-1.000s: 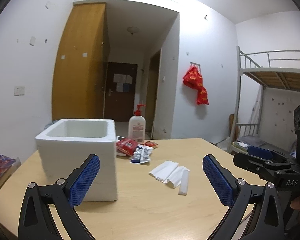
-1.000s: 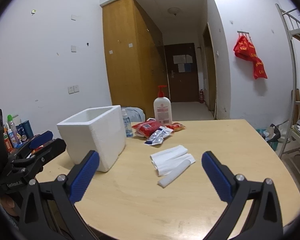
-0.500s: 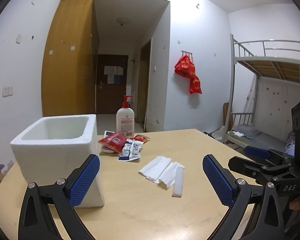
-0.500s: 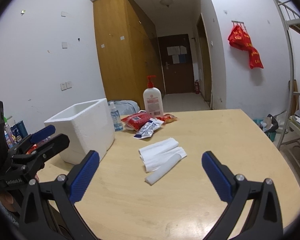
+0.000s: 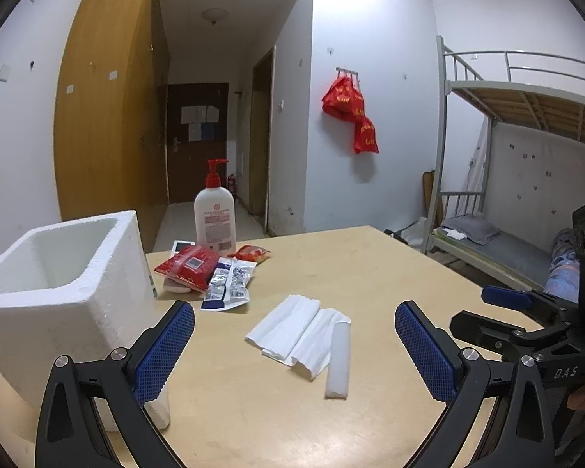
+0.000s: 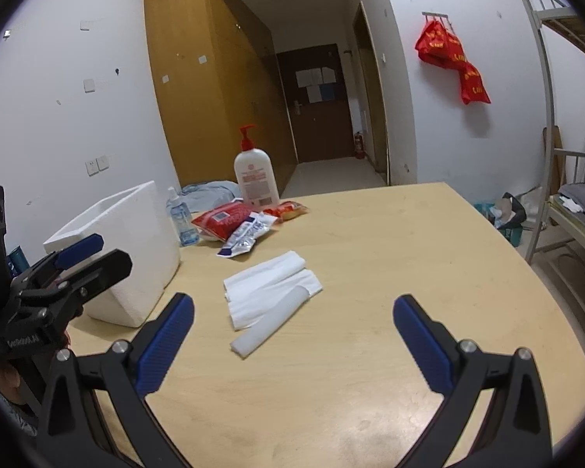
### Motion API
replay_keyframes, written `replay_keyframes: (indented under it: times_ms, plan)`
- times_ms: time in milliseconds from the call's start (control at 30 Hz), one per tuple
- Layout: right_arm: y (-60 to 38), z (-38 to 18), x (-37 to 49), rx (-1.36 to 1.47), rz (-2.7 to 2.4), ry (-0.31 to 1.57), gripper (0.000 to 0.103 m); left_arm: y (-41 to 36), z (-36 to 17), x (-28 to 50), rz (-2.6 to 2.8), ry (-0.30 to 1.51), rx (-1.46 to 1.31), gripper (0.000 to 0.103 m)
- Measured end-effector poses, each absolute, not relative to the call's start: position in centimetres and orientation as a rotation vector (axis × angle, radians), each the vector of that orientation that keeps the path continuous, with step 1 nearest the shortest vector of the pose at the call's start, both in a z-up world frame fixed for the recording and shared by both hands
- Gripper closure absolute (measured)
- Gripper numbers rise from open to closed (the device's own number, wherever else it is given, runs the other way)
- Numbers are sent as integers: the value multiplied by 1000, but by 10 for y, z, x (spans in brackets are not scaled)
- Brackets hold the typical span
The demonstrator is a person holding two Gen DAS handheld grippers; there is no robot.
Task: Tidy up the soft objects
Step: 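Move both open tools back toward the white tissues on the table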
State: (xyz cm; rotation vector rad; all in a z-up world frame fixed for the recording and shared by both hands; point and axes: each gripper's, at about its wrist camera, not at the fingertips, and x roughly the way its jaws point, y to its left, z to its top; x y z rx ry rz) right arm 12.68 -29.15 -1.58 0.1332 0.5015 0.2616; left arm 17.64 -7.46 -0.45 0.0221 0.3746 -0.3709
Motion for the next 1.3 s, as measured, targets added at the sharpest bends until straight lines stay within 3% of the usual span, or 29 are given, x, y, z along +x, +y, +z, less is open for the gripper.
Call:
replay_keyframes:
  times_ms: [800,1300]
  plan:
    - [-281,-46,171,88,354,630,0,-90,-46,266,-472,661,3,1]
    - [-273,-61,200,90,372,725,0,-96,-71,312,-472,740,10,19]
